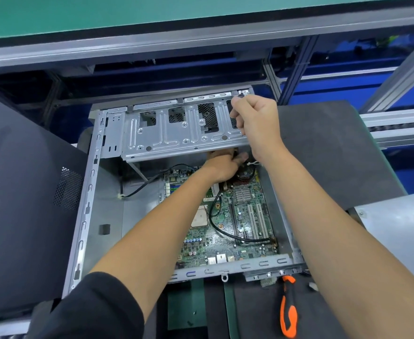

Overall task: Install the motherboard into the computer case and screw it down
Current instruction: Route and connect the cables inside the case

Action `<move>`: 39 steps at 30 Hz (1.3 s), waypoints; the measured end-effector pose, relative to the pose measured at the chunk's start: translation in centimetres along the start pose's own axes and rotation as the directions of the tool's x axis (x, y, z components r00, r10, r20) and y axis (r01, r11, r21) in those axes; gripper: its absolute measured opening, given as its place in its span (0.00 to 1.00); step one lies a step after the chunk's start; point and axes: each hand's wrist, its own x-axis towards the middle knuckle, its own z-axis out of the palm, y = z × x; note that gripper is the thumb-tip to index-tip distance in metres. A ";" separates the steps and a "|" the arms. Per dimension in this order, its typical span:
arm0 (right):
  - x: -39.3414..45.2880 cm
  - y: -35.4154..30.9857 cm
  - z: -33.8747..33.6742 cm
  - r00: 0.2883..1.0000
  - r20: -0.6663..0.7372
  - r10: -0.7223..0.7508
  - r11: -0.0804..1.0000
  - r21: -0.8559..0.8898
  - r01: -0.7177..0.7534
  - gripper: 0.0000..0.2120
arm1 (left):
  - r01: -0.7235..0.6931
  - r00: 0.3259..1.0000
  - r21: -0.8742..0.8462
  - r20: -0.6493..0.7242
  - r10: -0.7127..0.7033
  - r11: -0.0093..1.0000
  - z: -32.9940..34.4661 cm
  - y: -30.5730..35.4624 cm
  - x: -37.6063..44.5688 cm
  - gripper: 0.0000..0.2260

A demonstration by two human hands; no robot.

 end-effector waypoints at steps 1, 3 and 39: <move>0.0 0.1 0.0 1.000 0.000 -0.003 1.000 -0.005 0.003 0.16 | -0.004 1.000 0.012 -0.009 0.004 1.000 0.1 0.1 -0.1 0.27; 0.0 0.2 0.0 1.000 0.002 -0.004 1.000 -0.013 0.004 0.16 | -0.005 0.999 0.021 -0.038 0.006 1.000 0.4 0.5 -0.2 0.24; 0.3 0.6 0.0 1.000 0.013 -0.018 1.000 -0.024 0.018 0.16 | -0.090 0.990 -0.325 0.078 0.121 0.941 0.5 0.2 -2.4 0.06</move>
